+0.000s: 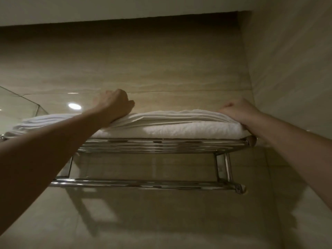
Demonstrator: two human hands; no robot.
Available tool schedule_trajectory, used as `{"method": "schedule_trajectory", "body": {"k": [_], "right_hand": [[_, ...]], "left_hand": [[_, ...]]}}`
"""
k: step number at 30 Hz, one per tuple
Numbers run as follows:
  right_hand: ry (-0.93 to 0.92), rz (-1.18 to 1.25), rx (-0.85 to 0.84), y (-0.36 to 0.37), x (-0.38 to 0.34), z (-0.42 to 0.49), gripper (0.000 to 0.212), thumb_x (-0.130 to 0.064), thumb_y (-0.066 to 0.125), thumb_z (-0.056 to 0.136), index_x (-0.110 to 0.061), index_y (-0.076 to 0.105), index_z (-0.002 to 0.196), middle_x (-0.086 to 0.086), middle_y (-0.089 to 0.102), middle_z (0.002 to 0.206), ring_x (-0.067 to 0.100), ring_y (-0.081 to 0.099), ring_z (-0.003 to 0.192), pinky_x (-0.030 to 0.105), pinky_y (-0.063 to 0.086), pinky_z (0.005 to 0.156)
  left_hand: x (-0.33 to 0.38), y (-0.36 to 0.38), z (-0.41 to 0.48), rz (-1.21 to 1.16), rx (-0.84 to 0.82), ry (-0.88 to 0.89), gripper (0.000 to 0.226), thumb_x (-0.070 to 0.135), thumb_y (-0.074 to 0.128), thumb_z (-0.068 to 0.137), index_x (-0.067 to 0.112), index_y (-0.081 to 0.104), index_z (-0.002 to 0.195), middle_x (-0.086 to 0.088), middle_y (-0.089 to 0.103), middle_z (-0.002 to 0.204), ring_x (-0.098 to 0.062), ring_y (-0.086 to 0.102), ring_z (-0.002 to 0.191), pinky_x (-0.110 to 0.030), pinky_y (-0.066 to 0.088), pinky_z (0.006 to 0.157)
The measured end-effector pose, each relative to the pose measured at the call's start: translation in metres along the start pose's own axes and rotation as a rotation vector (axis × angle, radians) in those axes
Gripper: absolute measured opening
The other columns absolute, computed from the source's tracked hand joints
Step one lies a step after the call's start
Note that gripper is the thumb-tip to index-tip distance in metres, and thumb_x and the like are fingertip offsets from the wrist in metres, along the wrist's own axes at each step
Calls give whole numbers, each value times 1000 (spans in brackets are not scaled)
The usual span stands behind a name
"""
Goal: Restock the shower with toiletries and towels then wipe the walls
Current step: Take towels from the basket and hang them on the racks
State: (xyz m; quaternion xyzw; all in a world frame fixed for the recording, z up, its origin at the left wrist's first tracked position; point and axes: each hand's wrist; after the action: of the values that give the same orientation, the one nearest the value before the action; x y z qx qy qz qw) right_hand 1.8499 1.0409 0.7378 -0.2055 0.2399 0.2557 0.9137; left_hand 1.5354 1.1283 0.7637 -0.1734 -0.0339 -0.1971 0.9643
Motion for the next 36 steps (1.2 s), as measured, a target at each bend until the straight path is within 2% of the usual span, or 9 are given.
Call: {"method": "schedule_trajectory", "body": {"k": [5,8,11,18,24,28,31,33,36], "right_hand": [[-198,-221,-57,1,-15,-21,23,-37,56,97,-22,73,98,7,73,104,30,67,94,41,55,83],[-354,-416,-220,2,-29,-48,64,-72,39,93,-22,67,122,1,70,112,27,66,100,42,53,88],[-487,-696,-280,4,-35,-64,84,-87,29,81,-32,44,143,-4,63,128,20,61,106,39,51,88],[-531,-843,-276,-7,-28,-70,66,-73,21,93,-41,31,150,-7,48,149,20,50,130,41,44,98],[-547,-884,-274,-24,-21,-72,56,-65,22,100,-42,33,150,-4,51,147,21,51,130,47,48,101],[-565,-907,-233,-20,-18,-79,54,-61,25,102,-39,32,151,-1,54,143,23,51,128,45,47,99],[-554,-860,-209,-12,-13,-79,51,-57,25,103,-37,34,150,1,54,143,26,50,128,45,45,101],[-528,-876,-214,-8,-12,-79,49,-53,25,105,-36,32,151,1,52,146,26,48,131,45,41,105],[-551,-948,-170,-5,-14,-87,45,-35,30,107,-33,28,152,3,48,150,29,44,134,44,36,108]], "left_hand": [[17,-11,-42,-148,-271,290,55,60,32,102,19,65,88,-1,65,77,-18,58,66,-27,41,60],[18,-16,-67,91,-290,507,68,79,19,89,26,53,114,3,64,92,-16,62,76,-30,45,64],[4,-20,-76,136,-246,562,67,69,16,91,29,43,137,1,65,116,-18,64,92,-34,52,76],[-13,-18,-74,-20,-138,507,33,39,36,107,28,56,131,-5,74,104,-19,67,80,-35,57,72],[-27,-33,-62,368,-103,747,41,26,60,100,23,52,140,0,75,107,-18,72,85,-32,60,79],[-16,-31,-79,410,-159,593,52,52,23,103,29,45,145,2,72,108,-16,67,81,-28,50,67],[-14,-22,-100,222,-277,403,78,69,11,93,26,27,156,-6,50,151,-26,58,127,-42,53,94],[-15,-18,-116,223,-371,357,96,80,7,86,20,7,161,-7,18,168,-27,25,152,-47,30,119],[-16,-16,-130,247,-403,355,110,88,-1,78,14,-9,160,-10,-4,170,-26,-2,157,-44,5,127]]}}
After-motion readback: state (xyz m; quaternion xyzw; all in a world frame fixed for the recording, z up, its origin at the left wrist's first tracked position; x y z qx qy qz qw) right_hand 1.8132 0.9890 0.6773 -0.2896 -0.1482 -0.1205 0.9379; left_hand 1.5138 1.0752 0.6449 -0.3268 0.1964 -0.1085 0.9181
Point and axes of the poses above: each hand's wrist, its own z-axis towards the middle knuckle, its own y-axis out of the palm, x = y × z
